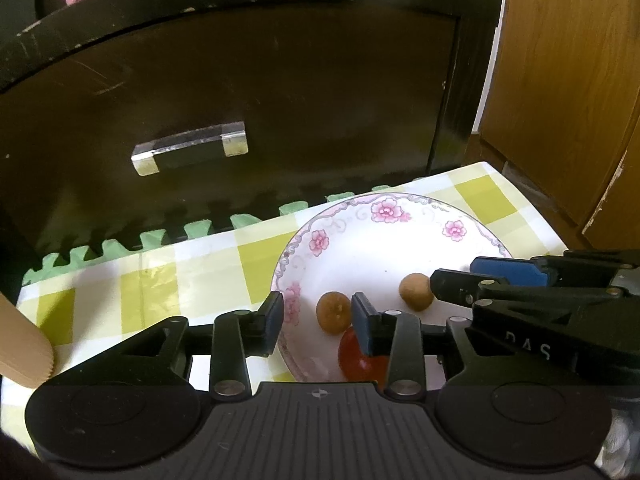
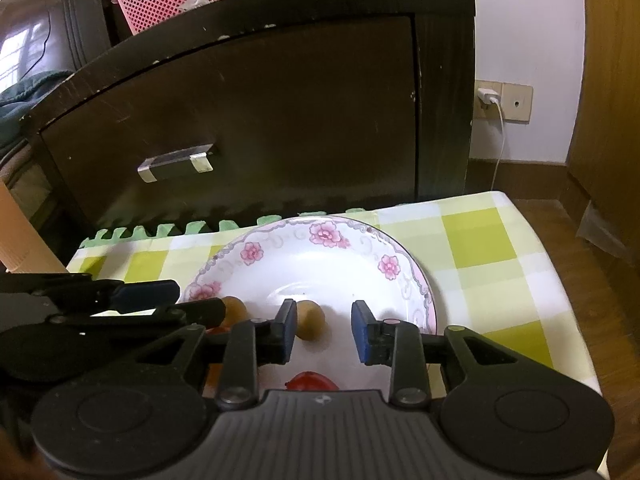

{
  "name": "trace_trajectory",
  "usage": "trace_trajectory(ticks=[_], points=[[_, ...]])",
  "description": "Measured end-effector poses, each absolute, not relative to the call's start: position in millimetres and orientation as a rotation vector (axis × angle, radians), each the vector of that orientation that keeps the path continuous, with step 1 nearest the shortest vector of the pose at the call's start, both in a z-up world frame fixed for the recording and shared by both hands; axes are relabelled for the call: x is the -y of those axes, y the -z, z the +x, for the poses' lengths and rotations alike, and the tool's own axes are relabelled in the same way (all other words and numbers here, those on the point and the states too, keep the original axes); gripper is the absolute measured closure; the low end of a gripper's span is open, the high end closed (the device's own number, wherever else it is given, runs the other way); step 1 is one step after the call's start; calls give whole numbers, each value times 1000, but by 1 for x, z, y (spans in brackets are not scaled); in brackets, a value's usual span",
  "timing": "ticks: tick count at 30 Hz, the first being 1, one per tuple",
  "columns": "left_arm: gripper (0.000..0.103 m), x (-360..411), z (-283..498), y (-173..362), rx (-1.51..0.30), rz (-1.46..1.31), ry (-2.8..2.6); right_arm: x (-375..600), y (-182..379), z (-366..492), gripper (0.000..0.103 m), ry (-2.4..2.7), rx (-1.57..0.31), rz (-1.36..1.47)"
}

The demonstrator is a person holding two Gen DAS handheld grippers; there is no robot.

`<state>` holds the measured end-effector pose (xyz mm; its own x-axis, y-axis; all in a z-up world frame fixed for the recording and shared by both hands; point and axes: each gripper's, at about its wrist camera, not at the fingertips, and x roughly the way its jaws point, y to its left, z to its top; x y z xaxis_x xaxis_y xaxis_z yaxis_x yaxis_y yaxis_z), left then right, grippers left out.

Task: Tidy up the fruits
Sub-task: 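Open left tool to drop its brown fruit in the bowl while right tool releases its fruit, then withdraw both open tools from the bowl back toward the remaining fruits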

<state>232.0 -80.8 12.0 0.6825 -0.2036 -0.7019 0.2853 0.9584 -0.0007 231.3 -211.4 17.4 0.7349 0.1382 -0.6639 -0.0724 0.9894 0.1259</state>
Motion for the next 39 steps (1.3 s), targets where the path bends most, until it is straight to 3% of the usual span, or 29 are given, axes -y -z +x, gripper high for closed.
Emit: trace_trajectory(ticks=[13,39], points=[[48,73,218,-28,-745,108,280,207,-31,221,70,-107,-727,84],[43,36,155,-42,-747,106,296,170,-47,159,69,-179,-756,-10]])
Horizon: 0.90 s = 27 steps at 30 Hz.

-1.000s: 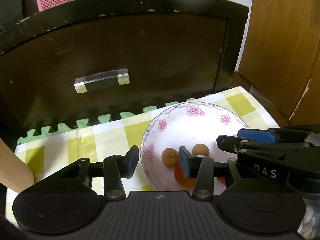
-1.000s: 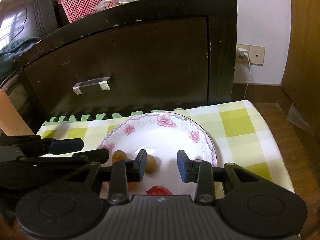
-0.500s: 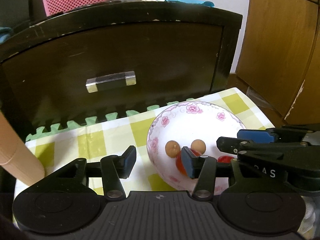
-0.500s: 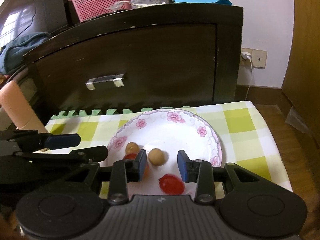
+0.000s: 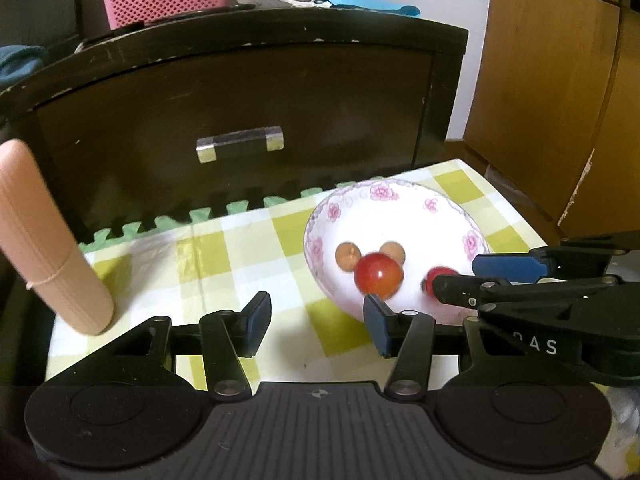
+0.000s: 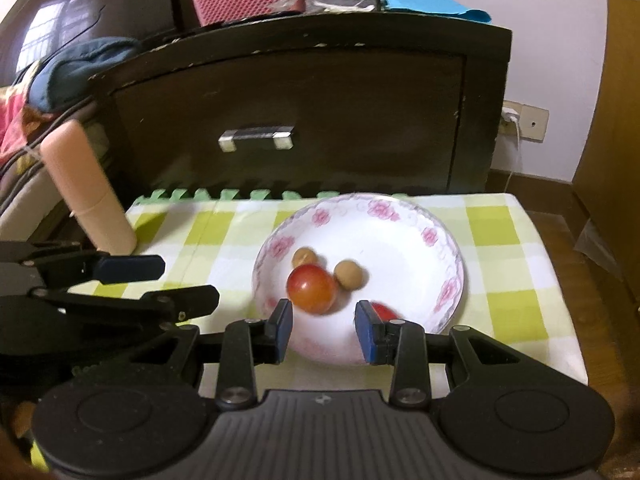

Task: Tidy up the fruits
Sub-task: 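Withdraw both open tools from the bowl back toward the remaining fruits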

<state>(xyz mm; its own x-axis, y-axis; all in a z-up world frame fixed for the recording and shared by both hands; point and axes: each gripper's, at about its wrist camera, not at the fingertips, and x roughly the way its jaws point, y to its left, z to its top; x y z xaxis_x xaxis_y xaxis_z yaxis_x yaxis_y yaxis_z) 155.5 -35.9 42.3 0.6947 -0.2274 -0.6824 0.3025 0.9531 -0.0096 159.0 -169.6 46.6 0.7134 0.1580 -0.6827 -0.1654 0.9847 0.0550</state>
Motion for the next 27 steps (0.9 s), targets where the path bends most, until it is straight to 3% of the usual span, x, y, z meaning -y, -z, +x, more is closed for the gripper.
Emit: trace_trajectory(ticks=[27], points=[[41,18,77,2,-929,137,346,156,-18,108,69,-238,-895,-34]])
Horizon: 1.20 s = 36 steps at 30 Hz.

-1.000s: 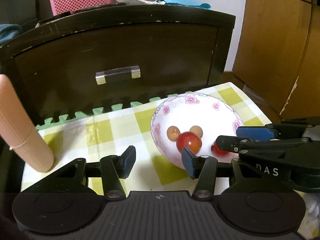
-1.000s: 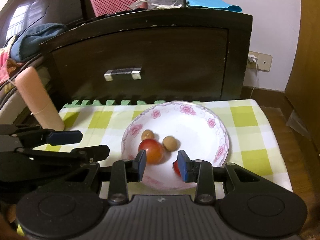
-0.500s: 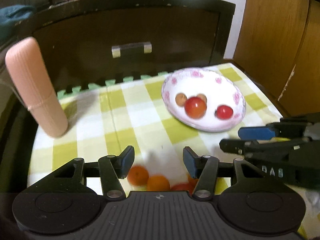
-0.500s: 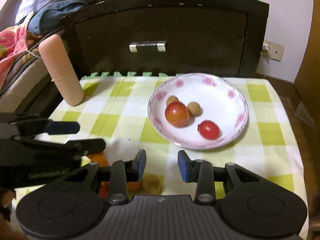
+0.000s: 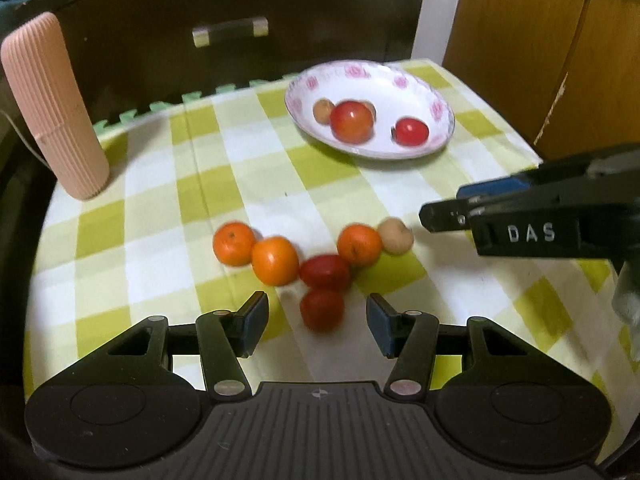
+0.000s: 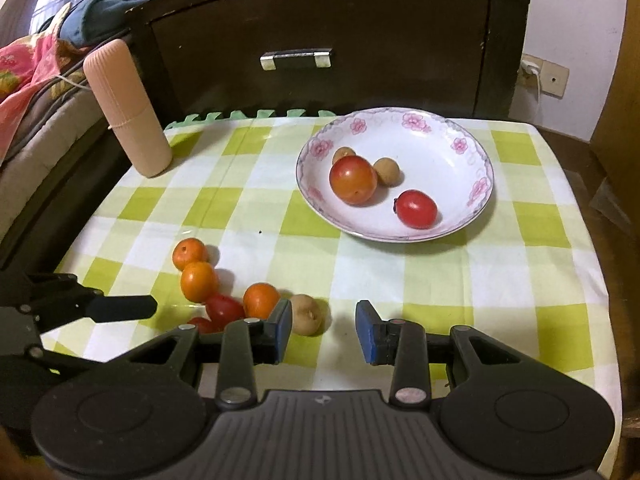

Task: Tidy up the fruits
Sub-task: 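Withdraw both open tools from the bowl back toward the remaining fruits, then close right tool on a brown round fruit while left tool approaches a red cherry tomato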

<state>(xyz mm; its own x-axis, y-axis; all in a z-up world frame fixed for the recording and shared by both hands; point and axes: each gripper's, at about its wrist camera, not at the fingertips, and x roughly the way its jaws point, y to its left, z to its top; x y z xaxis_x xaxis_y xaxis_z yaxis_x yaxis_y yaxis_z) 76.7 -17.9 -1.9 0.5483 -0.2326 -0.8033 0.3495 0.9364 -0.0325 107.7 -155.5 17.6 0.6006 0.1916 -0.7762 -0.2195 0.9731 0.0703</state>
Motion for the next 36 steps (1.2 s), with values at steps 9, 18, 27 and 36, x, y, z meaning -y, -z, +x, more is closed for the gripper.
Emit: trace_trajectory(ticks=[9,18,27,36], points=[[41,24,87,21,-967,127,349,158,-12,111,68,-242,-915,-20],[61,29,90,27,-956,144,333,165,-3,119,68,-229,-940,-16],[66,23,86,24,-972,123,354,159,6,121,68,-306,-968,-81],[65,22,84,25,-992,110,371,141,17,132,63,-408,-982,-168]])
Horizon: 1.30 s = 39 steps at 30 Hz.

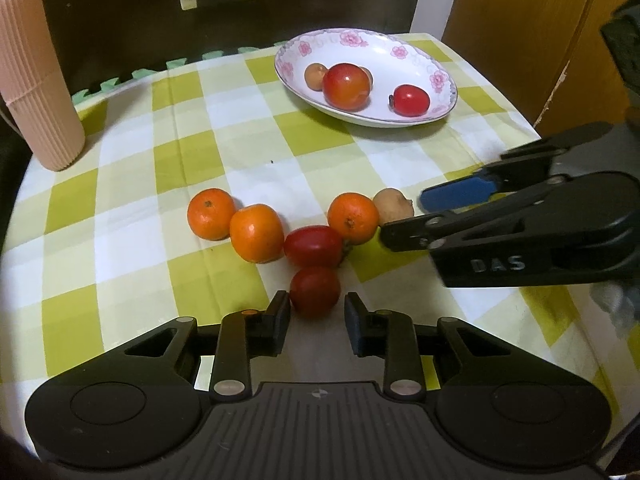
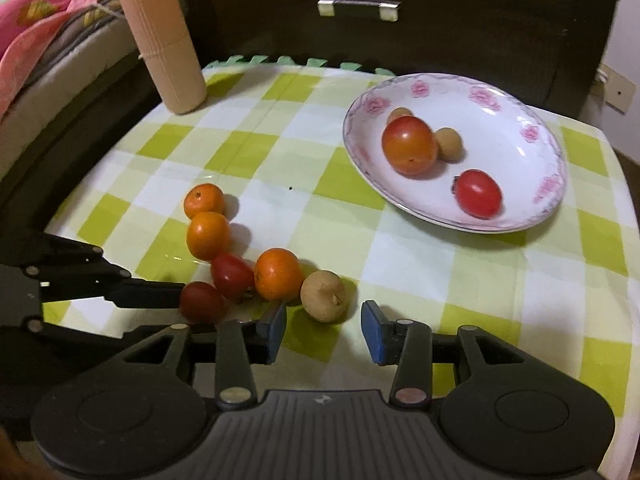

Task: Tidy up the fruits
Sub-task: 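Close right tool on a brown round fruit while left tool approaches a red cherry tomato, then close left tool on the red cherry tomato while right tool holds its brown fruit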

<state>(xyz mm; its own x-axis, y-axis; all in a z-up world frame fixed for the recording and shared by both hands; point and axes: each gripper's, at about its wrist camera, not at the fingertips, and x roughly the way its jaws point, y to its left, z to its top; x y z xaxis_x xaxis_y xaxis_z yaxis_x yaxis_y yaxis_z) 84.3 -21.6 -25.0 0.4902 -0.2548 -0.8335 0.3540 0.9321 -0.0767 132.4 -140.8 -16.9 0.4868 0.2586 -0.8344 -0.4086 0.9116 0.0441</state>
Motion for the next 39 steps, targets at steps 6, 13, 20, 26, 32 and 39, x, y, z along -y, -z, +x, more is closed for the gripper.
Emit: trace_trajectory(ticks=[6,13,20,26,32,39], points=[[63,22,84,25,-987,112,374,137,23,141,63,-403,-956,-181],[63,21,84,27,-983,118,371,127,22,135,77,-368,-945,-245],[66,19,82,26,-982,119,358,137,18,119,78,-340,-971,-231],[66,19,74,21,-958,124,354,145,7,95,78,-321,-964,-215],[54,24,82,22,-942,102,349,152,0,81,78,-305,-964,-161],[60,31,88,30,-940,117,323,152,4,86,78,-296,-969,-152]])
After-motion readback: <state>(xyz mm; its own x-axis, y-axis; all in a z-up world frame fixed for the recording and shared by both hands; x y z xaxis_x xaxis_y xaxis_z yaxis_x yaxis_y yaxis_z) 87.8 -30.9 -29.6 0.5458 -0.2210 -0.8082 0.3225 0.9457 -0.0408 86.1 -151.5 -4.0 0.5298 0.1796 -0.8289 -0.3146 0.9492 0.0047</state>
